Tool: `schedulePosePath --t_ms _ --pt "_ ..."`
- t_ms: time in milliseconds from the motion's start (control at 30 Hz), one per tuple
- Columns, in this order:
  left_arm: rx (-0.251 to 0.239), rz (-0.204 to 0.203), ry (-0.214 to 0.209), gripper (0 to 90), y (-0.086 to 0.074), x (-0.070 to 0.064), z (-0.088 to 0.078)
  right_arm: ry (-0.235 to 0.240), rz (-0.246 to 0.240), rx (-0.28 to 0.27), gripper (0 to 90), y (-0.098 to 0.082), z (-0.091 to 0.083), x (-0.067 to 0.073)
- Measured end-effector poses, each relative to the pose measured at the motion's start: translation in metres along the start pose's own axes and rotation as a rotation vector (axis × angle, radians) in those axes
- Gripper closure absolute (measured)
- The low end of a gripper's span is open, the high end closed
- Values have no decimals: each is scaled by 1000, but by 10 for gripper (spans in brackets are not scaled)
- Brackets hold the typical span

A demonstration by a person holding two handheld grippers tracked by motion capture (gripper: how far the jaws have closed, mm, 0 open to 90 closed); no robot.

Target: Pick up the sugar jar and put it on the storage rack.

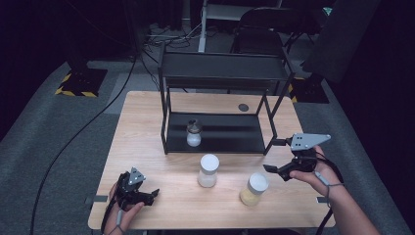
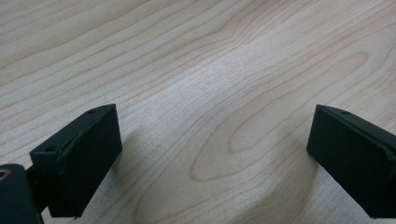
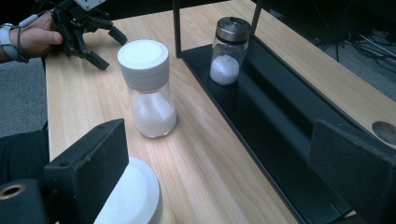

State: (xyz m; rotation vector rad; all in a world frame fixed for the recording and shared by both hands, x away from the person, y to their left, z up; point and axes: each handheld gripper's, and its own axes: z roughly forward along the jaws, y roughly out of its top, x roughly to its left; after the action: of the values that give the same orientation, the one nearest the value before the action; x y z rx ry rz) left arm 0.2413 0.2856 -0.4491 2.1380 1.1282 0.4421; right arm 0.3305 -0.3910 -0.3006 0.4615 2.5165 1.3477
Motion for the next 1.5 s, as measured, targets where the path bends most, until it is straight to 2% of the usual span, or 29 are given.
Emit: schedulePosePath --t_ms 800,1133,1500 --pt "0 -1 1 32 0 0 0 64 -54 -9 53 29 32 -1" --pt "0 -1 1 32 0 0 0 92 -46 -7 53 38 47 -2" --pt "-1 0 1 32 0 0 0 121 -67 -7 56 49 68 -1"
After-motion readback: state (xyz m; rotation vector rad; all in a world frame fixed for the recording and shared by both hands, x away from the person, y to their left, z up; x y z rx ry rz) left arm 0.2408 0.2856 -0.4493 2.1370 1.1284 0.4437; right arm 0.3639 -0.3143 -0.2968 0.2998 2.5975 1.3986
